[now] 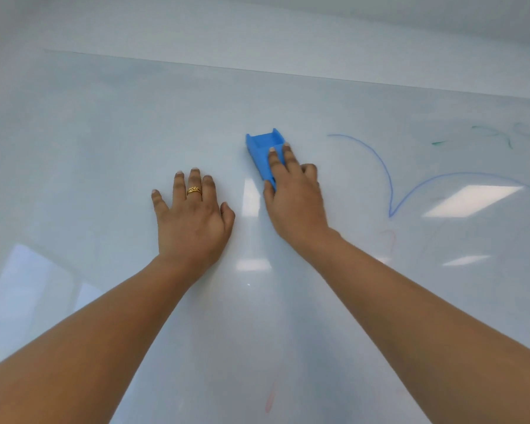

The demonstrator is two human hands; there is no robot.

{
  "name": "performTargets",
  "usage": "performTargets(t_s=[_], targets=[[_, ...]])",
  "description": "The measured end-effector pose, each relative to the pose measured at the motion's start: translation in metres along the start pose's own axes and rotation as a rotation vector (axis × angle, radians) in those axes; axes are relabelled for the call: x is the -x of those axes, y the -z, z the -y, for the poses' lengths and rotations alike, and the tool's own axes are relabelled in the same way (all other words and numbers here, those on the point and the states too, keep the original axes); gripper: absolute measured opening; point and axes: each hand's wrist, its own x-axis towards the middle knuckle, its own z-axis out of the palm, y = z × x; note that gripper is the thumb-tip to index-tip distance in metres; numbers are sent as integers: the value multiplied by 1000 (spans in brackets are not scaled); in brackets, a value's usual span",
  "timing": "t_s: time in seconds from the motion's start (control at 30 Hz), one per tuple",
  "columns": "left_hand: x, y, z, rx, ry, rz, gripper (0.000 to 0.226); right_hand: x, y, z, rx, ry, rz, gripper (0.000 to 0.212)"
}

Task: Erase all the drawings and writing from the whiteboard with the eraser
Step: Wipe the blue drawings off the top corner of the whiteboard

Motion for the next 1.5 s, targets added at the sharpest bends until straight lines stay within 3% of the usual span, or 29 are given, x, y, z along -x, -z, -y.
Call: performTargets(t_s=[0.13, 0.3, 0.47, 0.87, 1.07, 1.5], targets=[[0, -1, -15, 6, 25, 31, 61, -9, -2, 3, -6, 71, 25, 52], [0, -3, -35, 58, -129, 0, 63, -39, 3, -15, 18, 28, 61, 52], [9, -13, -52, 85, -138, -1, 90, -58, 11, -51, 27, -81, 72, 52], [11, -16, -51, 81, -134, -26, 88, -41, 31, -145, 34, -385, 11, 51], [12, -17, -53, 71, -135, -36, 88, -14, 37, -152, -57, -496, -42, 51], [14, -16, -54, 68, -114, -39, 82, 32, 26, -80, -102, -86, 7, 51]])
